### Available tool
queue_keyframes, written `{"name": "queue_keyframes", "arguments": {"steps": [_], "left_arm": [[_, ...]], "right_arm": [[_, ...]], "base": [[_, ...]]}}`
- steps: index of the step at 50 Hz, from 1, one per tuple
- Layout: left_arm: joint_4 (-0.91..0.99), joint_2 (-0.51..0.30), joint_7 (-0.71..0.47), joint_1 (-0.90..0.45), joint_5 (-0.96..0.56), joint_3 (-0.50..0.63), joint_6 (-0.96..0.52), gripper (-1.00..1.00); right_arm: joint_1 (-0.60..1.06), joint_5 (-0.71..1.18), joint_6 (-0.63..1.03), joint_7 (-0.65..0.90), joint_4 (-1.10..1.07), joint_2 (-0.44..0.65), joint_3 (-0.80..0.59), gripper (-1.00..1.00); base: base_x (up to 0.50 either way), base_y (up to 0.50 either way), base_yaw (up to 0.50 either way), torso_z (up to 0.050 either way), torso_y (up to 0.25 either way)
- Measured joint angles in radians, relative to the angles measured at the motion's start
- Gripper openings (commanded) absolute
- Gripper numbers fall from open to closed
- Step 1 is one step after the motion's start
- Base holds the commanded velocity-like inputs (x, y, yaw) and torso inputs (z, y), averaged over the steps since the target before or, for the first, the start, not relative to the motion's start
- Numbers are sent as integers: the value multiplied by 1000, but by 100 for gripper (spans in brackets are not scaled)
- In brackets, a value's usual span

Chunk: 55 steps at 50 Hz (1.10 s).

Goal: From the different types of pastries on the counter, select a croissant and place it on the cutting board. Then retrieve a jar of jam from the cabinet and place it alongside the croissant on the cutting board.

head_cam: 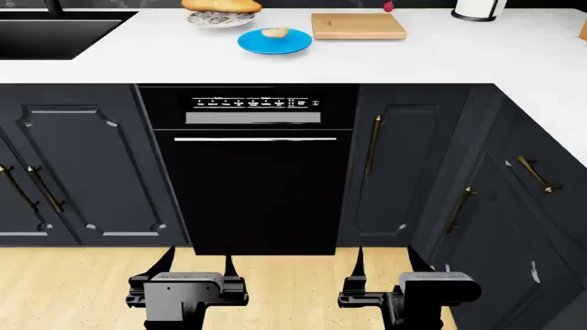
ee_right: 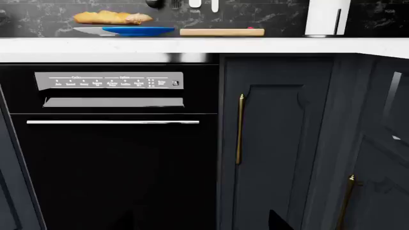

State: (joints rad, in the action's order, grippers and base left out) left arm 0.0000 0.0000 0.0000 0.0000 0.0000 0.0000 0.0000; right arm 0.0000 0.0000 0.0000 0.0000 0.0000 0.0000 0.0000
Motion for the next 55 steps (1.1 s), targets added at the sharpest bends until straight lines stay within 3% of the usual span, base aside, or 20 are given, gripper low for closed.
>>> {"name": "queue_keyframes", "arguments": {"steps": [15, 20, 32, 55], "left_arm": [[56, -41, -22, -1, -24, 41, -61, 100], [139, -62, -28, -9, -22, 53, -133, 100], [435, -129, -12, -137, -55, 46, -471, 100], [842, -227, 56, -542, -203, -39, -1131, 100]], "right_arm": [[7, 10, 62, 50, -47, 31, -41, 100], [26, 23, 149, 67, -122, 43, -44, 100], [162, 109, 546, 79, -424, 96, -19, 100], [603, 327, 1308, 61, -880, 150, 133, 100]], "base": [[0, 0, 0, 0, 0], [0, 0, 0, 48, 0], [1, 0, 0, 50, 0], [471, -74, 0, 50, 0]]}}
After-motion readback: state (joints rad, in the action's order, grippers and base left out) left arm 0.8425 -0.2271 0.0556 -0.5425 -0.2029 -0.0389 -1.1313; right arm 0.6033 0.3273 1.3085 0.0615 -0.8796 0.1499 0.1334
